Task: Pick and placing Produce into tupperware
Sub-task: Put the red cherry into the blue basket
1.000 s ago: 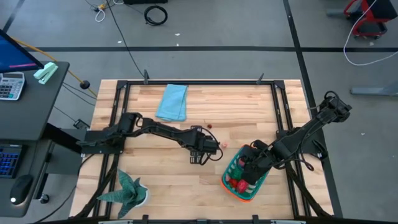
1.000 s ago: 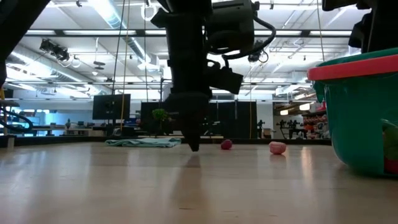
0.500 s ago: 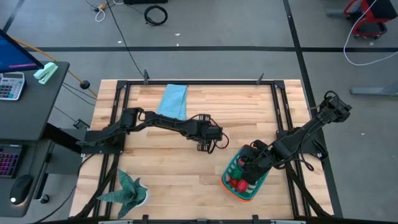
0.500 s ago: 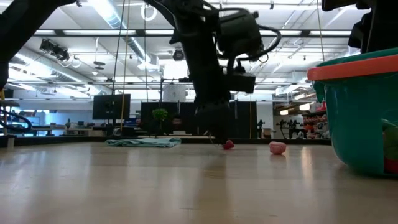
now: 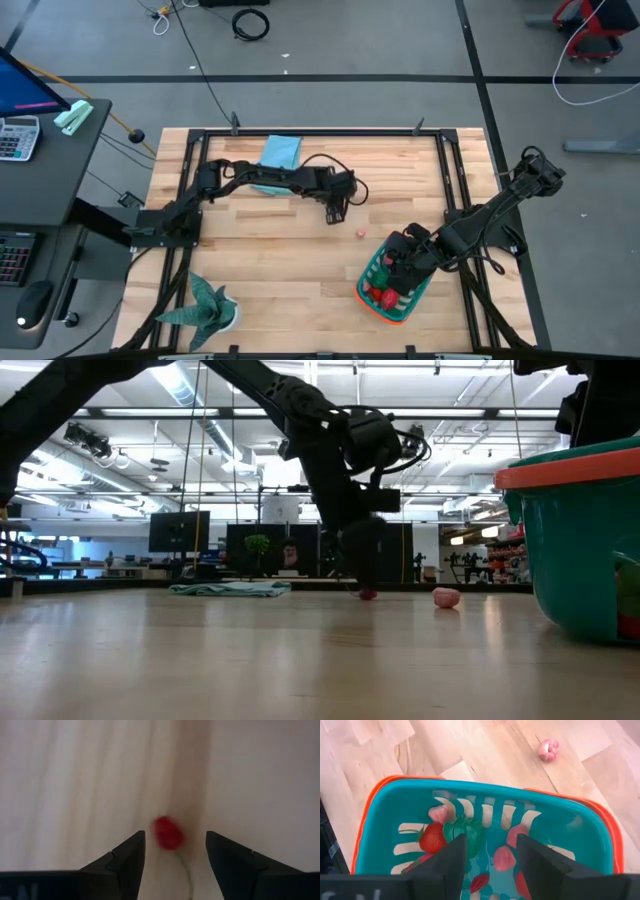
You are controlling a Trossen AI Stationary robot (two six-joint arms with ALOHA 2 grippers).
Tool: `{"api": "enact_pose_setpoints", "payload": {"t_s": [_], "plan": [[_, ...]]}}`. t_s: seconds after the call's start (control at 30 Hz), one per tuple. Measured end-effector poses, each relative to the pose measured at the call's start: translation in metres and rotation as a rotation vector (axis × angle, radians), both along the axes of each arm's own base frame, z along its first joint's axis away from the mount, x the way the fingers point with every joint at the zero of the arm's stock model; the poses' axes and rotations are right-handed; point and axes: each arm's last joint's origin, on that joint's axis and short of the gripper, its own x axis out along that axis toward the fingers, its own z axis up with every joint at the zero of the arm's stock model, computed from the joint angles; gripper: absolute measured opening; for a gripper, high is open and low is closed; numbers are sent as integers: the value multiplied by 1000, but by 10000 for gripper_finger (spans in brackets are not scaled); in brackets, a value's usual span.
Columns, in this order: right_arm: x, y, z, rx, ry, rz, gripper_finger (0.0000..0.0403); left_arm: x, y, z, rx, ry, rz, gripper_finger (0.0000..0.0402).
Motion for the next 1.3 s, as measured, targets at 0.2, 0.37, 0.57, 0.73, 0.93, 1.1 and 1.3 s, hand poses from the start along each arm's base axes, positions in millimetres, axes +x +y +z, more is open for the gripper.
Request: {"api": "enact_pose_setpoints", "payload": {"t_s": [0.2, 0.37, 0.57, 0.73, 0.93, 1.1, 1.3], "plan": [[0, 0, 0, -14, 1, 28, 180, 1, -1, -7, -90, 0, -11, 213], [0, -1, 0, -34, -12, 21, 180, 9, 2, -19, -90, -39, -2, 212], [1, -1, 0, -35, -14, 20, 180, 9, 0, -23, -98, -33, 17, 191], [0, -1, 0, -35, -13, 21, 180, 9, -4, -23, -98, -30, 9, 134], [0, -1, 0, -35, -12, 21, 180, 12, -17, -22, -89, -27, -16, 29], [0, -1, 0, -35, -12, 21, 180, 22, -44, -10, -73, -65, -77, 15], [-2, 1, 0, -13, 5, 18, 180, 30, -93, 31, 61, -155, -161, 8]]}}
